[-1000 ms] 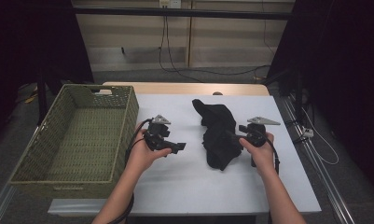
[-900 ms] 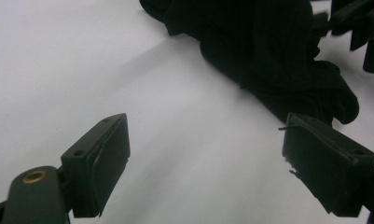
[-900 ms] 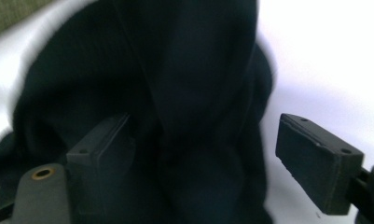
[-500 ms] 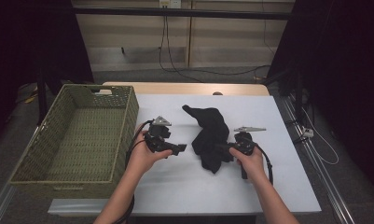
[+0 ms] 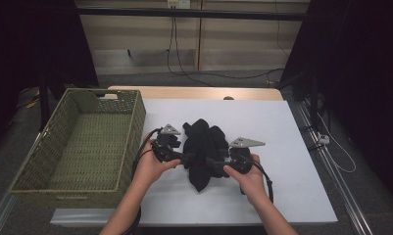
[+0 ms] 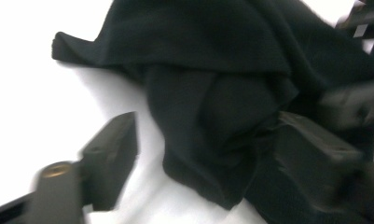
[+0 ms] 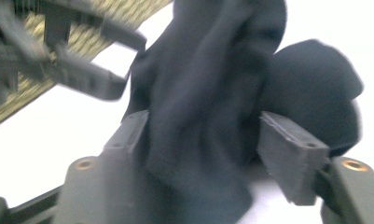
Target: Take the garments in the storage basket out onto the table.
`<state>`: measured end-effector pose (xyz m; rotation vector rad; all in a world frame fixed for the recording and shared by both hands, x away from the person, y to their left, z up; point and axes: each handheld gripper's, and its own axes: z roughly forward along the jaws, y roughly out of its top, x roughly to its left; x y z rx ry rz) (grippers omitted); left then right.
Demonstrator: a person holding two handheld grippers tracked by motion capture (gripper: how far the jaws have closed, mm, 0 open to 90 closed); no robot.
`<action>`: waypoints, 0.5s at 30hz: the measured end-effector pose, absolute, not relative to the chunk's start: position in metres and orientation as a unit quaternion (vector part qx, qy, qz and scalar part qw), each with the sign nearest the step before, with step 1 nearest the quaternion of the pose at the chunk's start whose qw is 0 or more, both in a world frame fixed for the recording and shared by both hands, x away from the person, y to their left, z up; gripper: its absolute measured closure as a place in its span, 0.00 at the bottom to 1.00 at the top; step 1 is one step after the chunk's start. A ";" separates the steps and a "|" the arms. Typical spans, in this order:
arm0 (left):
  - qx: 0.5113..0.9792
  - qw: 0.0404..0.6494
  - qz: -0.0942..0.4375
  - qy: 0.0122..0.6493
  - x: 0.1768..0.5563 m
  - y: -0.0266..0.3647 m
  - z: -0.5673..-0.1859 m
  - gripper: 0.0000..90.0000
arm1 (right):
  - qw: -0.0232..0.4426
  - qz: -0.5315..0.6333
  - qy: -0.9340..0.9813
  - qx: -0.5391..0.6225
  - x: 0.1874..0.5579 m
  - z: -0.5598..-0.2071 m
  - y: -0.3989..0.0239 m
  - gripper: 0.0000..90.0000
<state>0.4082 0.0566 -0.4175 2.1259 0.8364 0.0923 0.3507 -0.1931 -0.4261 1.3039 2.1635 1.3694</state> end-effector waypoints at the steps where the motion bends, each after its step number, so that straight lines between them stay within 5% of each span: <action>1: 0.851 0.410 0.033 0.327 0.409 0.056 -0.419 0.42 | 0.143 0.475 0.742 0.452 0.352 -0.421 -0.194 0.34; 8: 0.856 0.403 0.036 0.321 0.408 0.055 -0.419 0.86 | 0.201 0.468 0.748 0.424 0.375 -0.396 -0.185 0.31; 11: 0.857 0.402 0.029 0.321 0.407 0.055 -0.414 0.89 | 0.221 0.465 0.752 0.411 0.386 -0.386 -0.175 0.29; 15: 0.866 0.400 0.041 0.297 0.405 0.052 -0.409 0.90 | 0.172 0.474 0.762 0.407 0.405 -0.387 -0.159 0.33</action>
